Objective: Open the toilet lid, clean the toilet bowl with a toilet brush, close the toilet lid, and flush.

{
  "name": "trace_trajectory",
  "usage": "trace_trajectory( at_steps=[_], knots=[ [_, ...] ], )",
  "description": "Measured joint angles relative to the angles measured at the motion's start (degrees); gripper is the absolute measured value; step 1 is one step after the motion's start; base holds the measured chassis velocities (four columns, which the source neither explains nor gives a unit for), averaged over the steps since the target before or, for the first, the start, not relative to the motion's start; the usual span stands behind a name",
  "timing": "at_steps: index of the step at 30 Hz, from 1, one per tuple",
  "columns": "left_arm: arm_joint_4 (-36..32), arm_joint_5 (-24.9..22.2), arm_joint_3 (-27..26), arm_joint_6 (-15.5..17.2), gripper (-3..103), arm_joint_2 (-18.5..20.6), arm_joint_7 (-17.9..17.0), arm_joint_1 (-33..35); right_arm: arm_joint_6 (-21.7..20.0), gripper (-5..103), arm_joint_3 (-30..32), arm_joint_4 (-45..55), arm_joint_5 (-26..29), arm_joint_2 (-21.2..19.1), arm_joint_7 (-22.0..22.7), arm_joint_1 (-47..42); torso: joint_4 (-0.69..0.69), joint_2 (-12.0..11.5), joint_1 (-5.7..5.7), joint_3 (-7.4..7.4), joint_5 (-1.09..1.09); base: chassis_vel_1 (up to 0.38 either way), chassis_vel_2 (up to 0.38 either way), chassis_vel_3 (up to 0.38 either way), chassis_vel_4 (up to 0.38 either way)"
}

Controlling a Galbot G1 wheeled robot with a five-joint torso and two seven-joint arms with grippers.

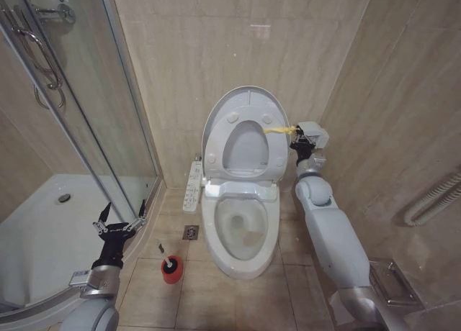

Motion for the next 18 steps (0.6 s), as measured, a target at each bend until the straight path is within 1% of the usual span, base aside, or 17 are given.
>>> trace_trajectory(
  at_steps=[5,10,13,18],
  knots=[
    [0.00,0.00,0.00,0.00,100,0.00,0.00,0.00,0.25,1,-2.14,-3.71,-0.37,-0.20,0.18,3.46,0.01,0.00,0.00,0.00,0.00,0.000,0.000,0.000,0.000],
    [0.00,0.00,0.00,0.00,100,0.00,0.00,0.00,0.33,1,-3.50,-5.20,-0.51,-0.38,0.36,5.56,0.00,0.00,0.00,0.00,0.00,0.000,0.000,0.000,0.000],
    [0.00,0.00,0.00,0.00,100,0.00,0.00,0.00,0.39,1,-4.57,-6.56,-0.61,-0.46,0.51,7.89,0.03,0.00,-0.01,0.00,0.00,0.000,0.000,0.000,0.000],
    [0.00,0.00,0.00,0.00,100,0.00,0.00,0.00,0.35,1,-5.55,-7.08,-0.62,-0.77,0.63,9.29,0.04,0.01,-0.01,-0.01,-0.01,0.000,0.000,0.000,0.000]
  ],
)
